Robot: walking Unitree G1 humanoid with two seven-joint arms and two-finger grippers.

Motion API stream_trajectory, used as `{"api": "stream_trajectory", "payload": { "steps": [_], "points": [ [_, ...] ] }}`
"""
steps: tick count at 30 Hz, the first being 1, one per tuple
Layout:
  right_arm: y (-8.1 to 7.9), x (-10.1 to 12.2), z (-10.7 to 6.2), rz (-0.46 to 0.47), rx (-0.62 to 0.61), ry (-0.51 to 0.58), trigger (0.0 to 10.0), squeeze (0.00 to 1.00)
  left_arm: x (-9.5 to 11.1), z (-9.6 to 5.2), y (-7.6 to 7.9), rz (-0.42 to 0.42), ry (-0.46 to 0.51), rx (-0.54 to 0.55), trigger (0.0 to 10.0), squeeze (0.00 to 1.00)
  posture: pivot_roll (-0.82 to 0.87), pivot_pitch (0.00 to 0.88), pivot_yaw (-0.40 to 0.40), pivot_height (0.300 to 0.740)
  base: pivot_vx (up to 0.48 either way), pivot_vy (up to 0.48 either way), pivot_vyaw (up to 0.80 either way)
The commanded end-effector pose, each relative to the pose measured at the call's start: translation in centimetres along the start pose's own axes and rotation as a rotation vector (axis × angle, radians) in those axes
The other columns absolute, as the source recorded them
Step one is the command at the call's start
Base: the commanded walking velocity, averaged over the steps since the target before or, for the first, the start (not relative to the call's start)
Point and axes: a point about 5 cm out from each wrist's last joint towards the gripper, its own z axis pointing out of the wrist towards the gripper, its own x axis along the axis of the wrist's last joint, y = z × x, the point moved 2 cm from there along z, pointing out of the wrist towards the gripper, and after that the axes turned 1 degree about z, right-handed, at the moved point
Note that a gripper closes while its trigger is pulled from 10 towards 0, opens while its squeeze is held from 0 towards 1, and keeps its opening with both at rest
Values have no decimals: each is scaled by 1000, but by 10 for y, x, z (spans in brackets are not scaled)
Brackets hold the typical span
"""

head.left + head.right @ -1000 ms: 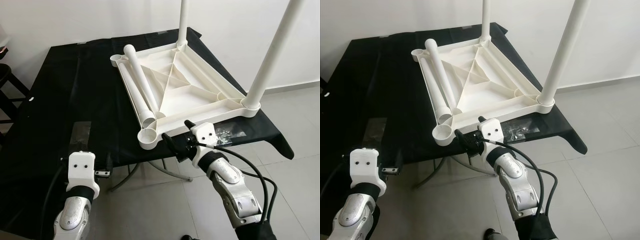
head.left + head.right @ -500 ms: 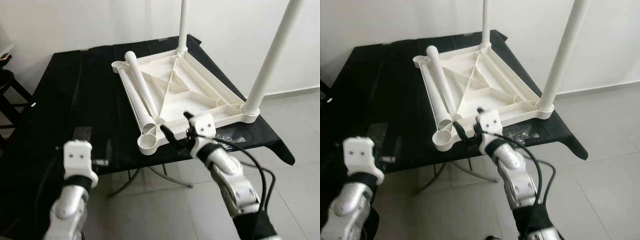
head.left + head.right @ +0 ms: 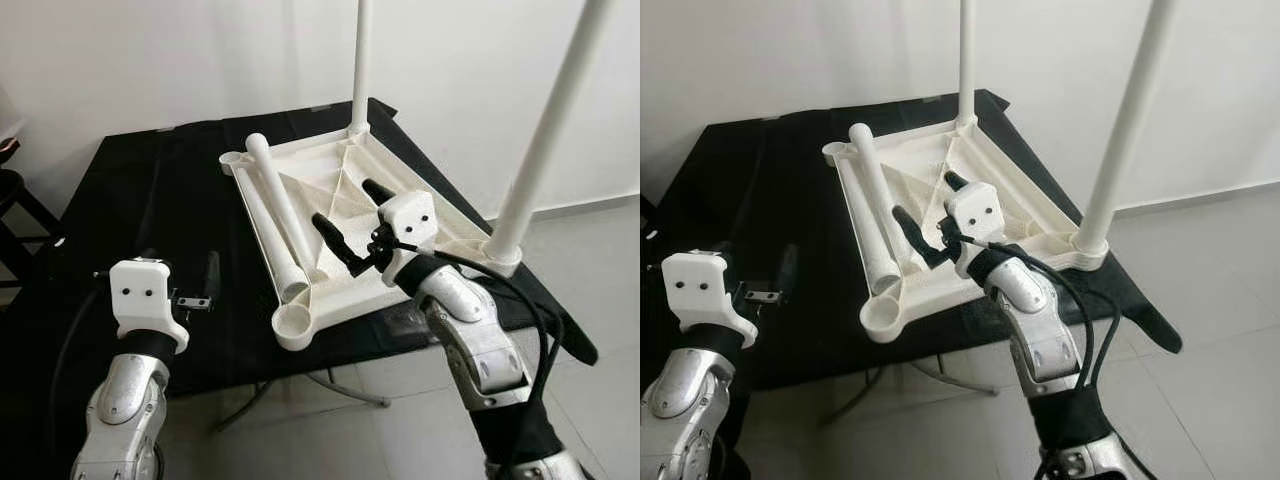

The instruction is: Building children table

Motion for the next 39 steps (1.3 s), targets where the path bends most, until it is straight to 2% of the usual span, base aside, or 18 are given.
{"api": "stream_trajectory", "payload": {
  "steps": [1, 4, 16, 20, 28, 32, 34, 37, 38, 39],
  "points": [
    [-6, 9, 6, 5, 20, 30, 10000, 0, -7, -3, -5, 10, -39, 9, 10000, 0, -63, 90, 44, 740, 307, 0, 0],
    [-3, 8, 7, 25, 2, 17, 10000, 0, -6, -3, -4, 5, -42, 4, 10000, 0, -61, 91, 45, 740, 309, 0, 0],
    [1, 2, 7, 6, -8, -26, 10000, 0, -8, -2, 3, -13, -51, -26, 10000, 0, -65, 92, 53, 740, 309, 0, 0],
    [3, -1, 7, -9, -13, -56, 10000, 0, -12, -2, 3, -44, -93, -19, 10000, 0, -61, 95, 54, 740, 0, 0, 0],
    [9, -6, 6, -28, -27, -92, 10000, 0, -15, -2, 5, -31, -113, -54, 10000, 0, -60, 96, 57, 740, 0, 452, 0],
    [8, -7, 4, -28, 14, -101, 10000, 0, -15, -2, 7, -25, -115, -76, 10000, 0, -59, 97, 60, 740, 0, 480, 0],
    [4, -7, -3, -52, 138, -114, 10000, 0, -15, -3, 11, -28, -120, -104, 10000, 0, -59, 98, 63, 740, 0, 480, 0],
    [4, -8, -10, -66, 200, -125, 10000, 0, -15, -3, 14, -32, -124, -123, 10000, 0, -59, 98, 63, 740, 0, 480, 0],
    [9, -8, -27, -131, 326, -158, 10000, 0, -16, -5, 18, -30, -131, -154, 10000, 0, -59, 99, 66, 740, 0, 480, 0],
    [9, -8, -27, -131, 326, -158, 10000, 0, -16, -5, 18, -30, -131, -154, 10000, 0, -59, 99, 66, 740, 0, 480, 0]
  ]
}}
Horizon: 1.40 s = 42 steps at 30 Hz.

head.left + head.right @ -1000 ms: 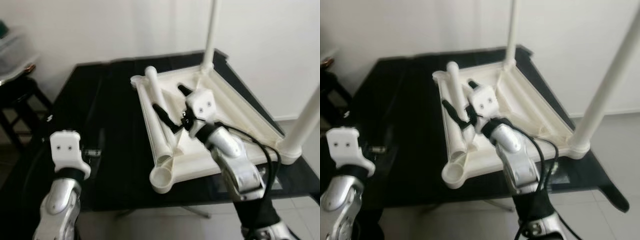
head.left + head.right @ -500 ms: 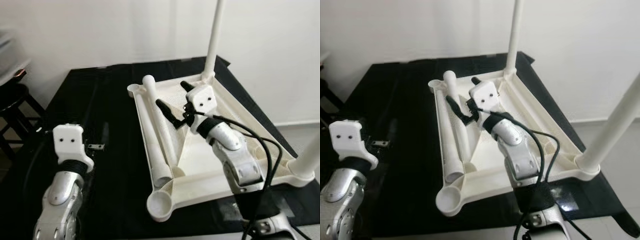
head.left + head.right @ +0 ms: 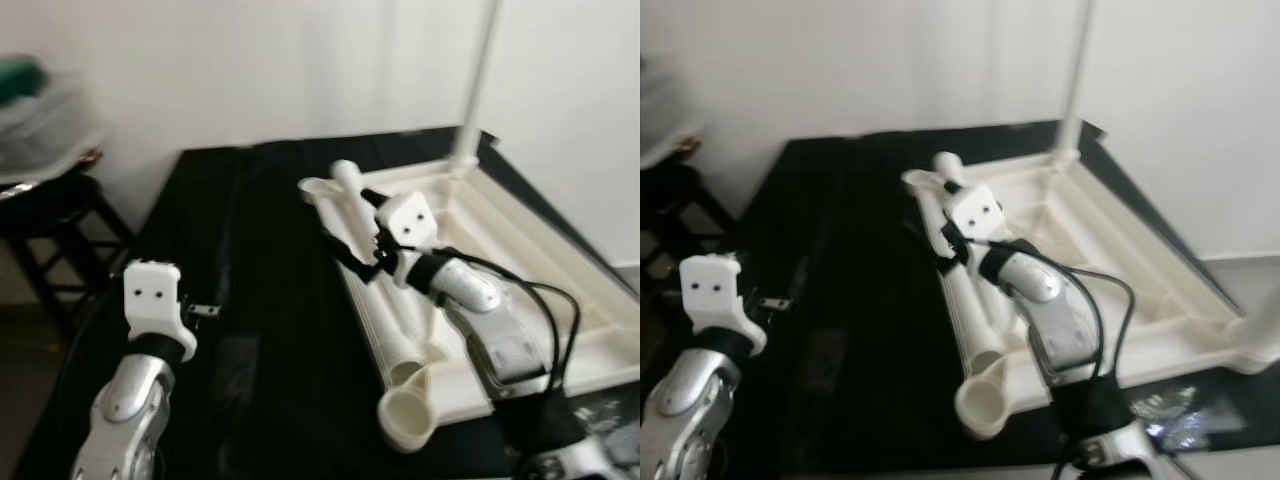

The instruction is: Building children table

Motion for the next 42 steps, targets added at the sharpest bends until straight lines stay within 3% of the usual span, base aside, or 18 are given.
{"api": "stream_trajectory", "payload": {
  "steps": [1, 3, 6, 8, 14, 15, 17, 26, 30, 32, 34, 42],
  "points": [
    [-2, 5, -5, -21, 77, 12, 10000, 0, -2, -2, -1, 12, -16, -12, 10000, 0, -59, 99, 66, 740, 0, 480, 0],
    [-2, 5, -5, -21, 77, 12, 10000, 0, -2, -2, -1, 12, -16, -12, 10000, 0, -59, 99, 66, 740, 0, 480, 0],
    [12, -1, -23, -46, 59, -49, 10000, 0, -4, -3, 5, 7, -24, -54, 10000, 0, -68, 101, 71, 740, 0, 0, -171],
    [13, -2, -26, -33, 58, -58, 10000, 0, -5, -3, 7, 10, -27, -69, 10000, 0, -72, 102, 73, 740, 0, 0, -656],
    [1, -1, -33, -38, 154, -65, 10000, 0, -7, -2, 13, 15, -35, -110, 10000, 0, -79, 100, 81, 740, 0, 0, -800],
    [1, -3, -39, -94, 220, -115, 10000, 0, -8, -3, 15, 22, -39, -128, 10000, 0, -77, 100, 79, 740, 0, 0, -800],
    [3, -5, -42, -124, 242, -145, 10000, 0, -8, -4, 15, 25, -40, -134, 10000, 0, -77, 100, 77, 740, 0, 0, -800],
    [3, -5, -42, -124, 242, -145, 10000, 0, -8, -4, 15, 25, -40, -134, 10000, 0, -77, 100, 77, 740, 0, 0, -800],
    [18, -14, -57, -247, 305, -285, 10000, 0, -14, -7, 22, 44, -57, -152, 10000, 0, -72, 108, 66, 740, 0, 0, -800],
    [18, -14, -57, -247, 305, -285, 10000, 0, -14, -7, 22, 44, -57, -152, 10000, 0, -72, 108, 66, 740, 0, 0, -800],
    [28, -15, -71, -282, 370, -360, 10000, 0, -20, -10, 25, 68, -83, -161, 10000, 0, -71, 110, 67, 740, 0, 0, -800],
    [34, -1, -82, -302, 452, -361, 10000, 0, -29, -13, 24, 106, -112, -158, 10000, 0, -78, 111, 64, 740, 0, 0, -800]
  ]
}}
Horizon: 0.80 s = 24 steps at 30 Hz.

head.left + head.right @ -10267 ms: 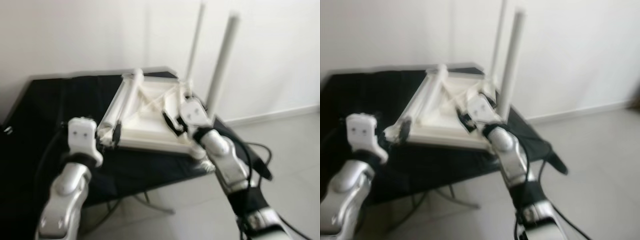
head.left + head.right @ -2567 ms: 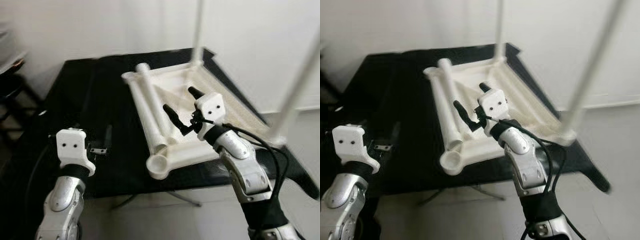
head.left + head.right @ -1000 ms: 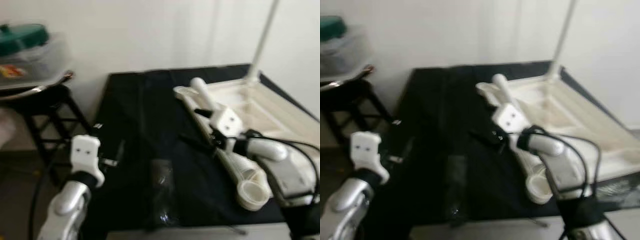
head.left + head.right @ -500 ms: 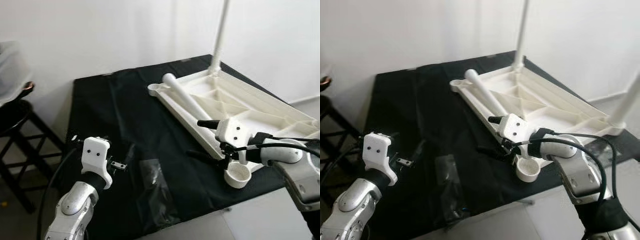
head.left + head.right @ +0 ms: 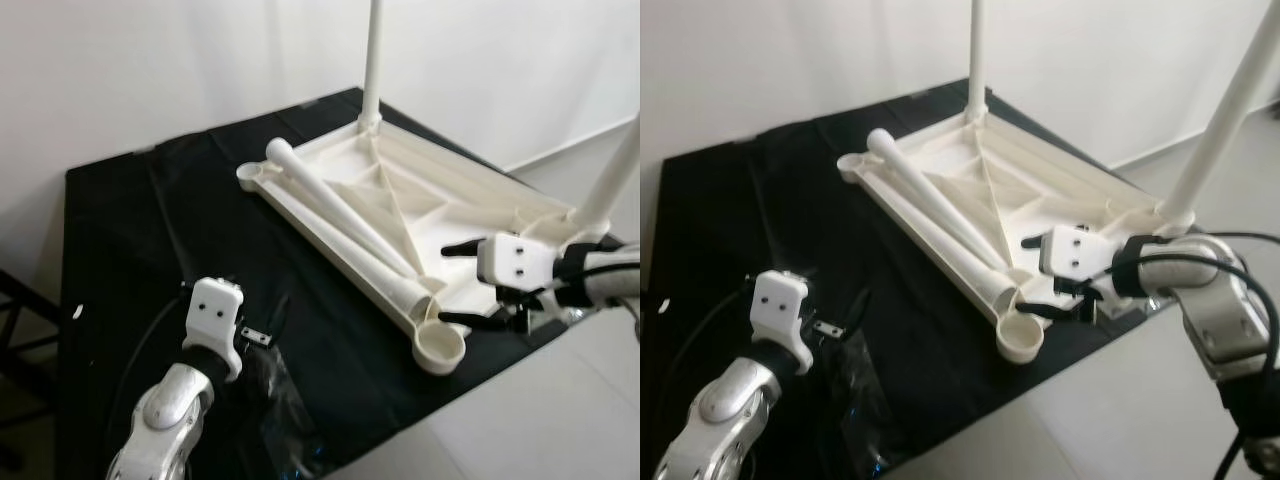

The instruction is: Building children table

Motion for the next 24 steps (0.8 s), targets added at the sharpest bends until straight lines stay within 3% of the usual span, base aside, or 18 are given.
{"api": "stream_trajectory", "payload": {
  "steps": [1, 10, 11, 24],
  "points": [
    [0, 2, -3, -31, 29, -11, 10000, 0, -4, -1, 1, 17, -14, -2, 10000, 0, -79, 112, 65, 740, 0, 0, -800],
    [4, -5, 6, -208, 78, -92, 10000, 0, -6, -1, 0, 31, -19, 12, 10000, 0, -80, 115, 65, 740, 0, 0, 0],
    [4, -12, 10, -269, 96, -148, 10000, 0, -7, -1, -1, 33, -21, 17, 10000, 0, -86, 117, 66, 740, 0, 0, 0],
    [22, -9, 43, -417, 10, -154, 10000, 0, -7, -2, 0, 35, -17, 28, 10000, 0, -80, 123, 57, 740, 0, 0, 0]
  ]
}}
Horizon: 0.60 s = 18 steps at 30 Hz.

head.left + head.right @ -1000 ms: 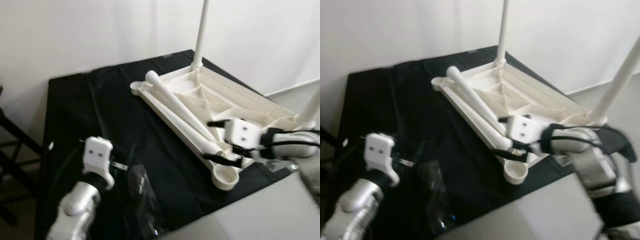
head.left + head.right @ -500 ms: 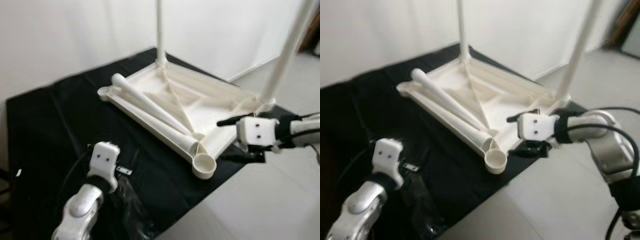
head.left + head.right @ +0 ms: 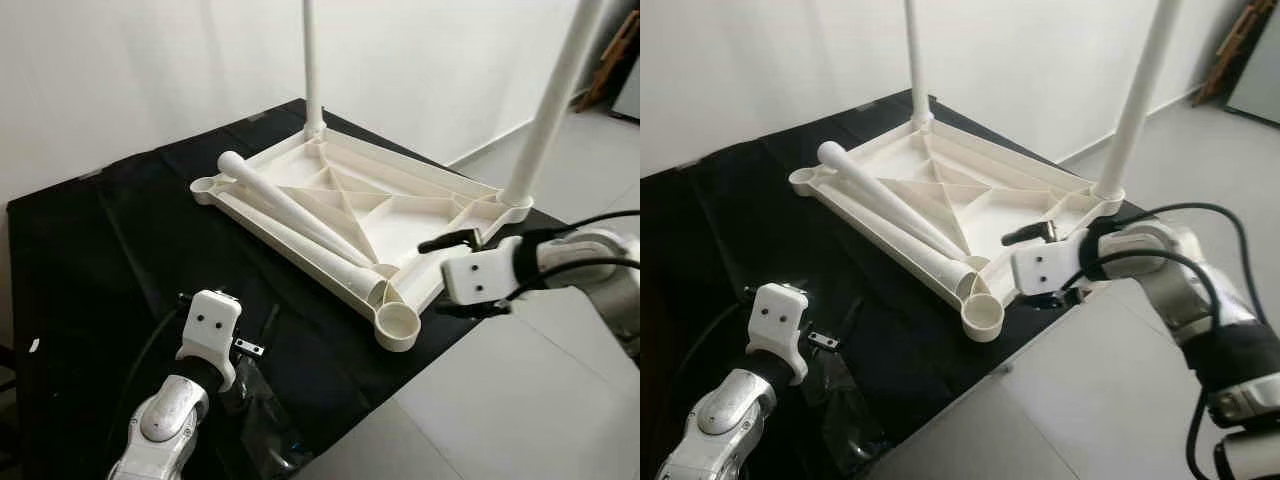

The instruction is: Building children table

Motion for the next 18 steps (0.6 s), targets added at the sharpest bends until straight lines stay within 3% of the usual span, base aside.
{"api": "stream_trajectory", "payload": {
  "steps": [1, 6, 9, 12, 18],
  "points": [
    [-1, 3, 7, -31, 9, 3, 10000, 0, -5, -2, -2, 5, -19, 11, 10000, 0, -80, 123, 57, 740, 0, 0, 0],
    [9, 16, 35, -55, -67, 59, 10000, 0, -4, -3, -2, 6, -20, 16, 10000, 0, -76, 131, 61, 740, 0, 0, 0],
    [10, 17, 41, -56, -81, 61, 10000, 0, -4, -4, -2, 6, -20, 17, 10000, 0, -75, 131, 60, 740, 0, 0, 0],
    [18, 21, 58, -58, -130, 69, 10000, 0, -4, -5, -1, 4, -20, 17, 10000, 0, -62, 139, 58, 740, 0, 0, 0],
    [23, 24, 65, -77, -138, 75, 10000, 0, -4, -6, -1, 3, -22, 21, 10000, 0, -57, 143, 56, 740, 0, 0, 0]
  ]
}}
